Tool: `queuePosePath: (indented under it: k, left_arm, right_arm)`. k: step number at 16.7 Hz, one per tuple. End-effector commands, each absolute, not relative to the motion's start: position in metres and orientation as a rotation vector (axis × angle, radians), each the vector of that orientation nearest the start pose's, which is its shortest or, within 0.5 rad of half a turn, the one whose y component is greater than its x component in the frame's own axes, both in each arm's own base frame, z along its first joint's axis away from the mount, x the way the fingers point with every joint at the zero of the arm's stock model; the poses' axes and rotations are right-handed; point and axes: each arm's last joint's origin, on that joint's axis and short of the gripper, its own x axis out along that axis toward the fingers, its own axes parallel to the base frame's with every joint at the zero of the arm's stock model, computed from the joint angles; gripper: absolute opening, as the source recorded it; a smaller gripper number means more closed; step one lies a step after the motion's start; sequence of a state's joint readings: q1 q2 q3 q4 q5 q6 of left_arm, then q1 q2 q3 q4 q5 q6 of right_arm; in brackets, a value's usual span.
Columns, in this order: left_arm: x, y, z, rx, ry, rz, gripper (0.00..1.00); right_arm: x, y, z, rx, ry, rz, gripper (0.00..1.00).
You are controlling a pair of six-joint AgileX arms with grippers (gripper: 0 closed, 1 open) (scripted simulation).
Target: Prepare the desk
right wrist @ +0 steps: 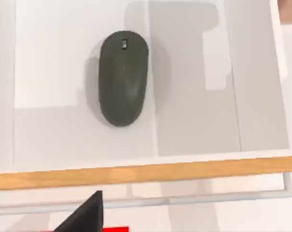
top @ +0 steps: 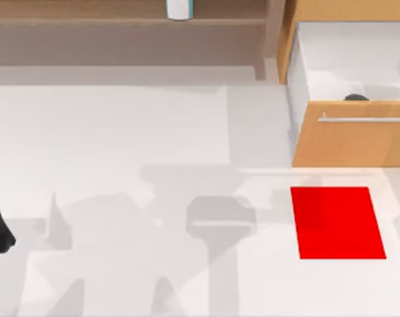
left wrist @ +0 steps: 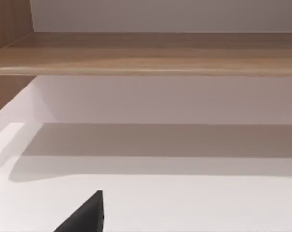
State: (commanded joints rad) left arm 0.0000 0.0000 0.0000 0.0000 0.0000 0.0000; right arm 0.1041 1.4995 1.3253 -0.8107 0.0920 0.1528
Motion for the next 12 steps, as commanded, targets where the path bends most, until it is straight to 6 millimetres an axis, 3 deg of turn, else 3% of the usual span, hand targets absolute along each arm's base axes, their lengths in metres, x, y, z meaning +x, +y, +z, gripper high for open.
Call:
queuePosePath:
  k: [3, 6, 9, 12]
  left_arm:
    - [0.106, -0.001, 0.160, 0.000, 0.000, 0.000, 1.00]
    - [0.106, -0.001, 0.160, 0.000, 0.000, 0.000, 1.00]
    - [0.106, -0.001, 0.160, 0.000, 0.000, 0.000, 1.00]
    - [0.106, -0.001, 0.160, 0.000, 0.000, 0.000, 1.00]
  right_arm:
    - [0.375, 0.048, 0.276, 0.046, 1.137, -0.061, 1.00]
    - [0.426, 0.062, 0.239, 0.058, 1.279, -0.071, 1.00]
    - [0.459, 0.071, 0.198, 0.073, 1.393, -0.087, 1.00]
    - [0.477, 0.073, 0.171, 0.092, 1.455, -0.101, 1.00]
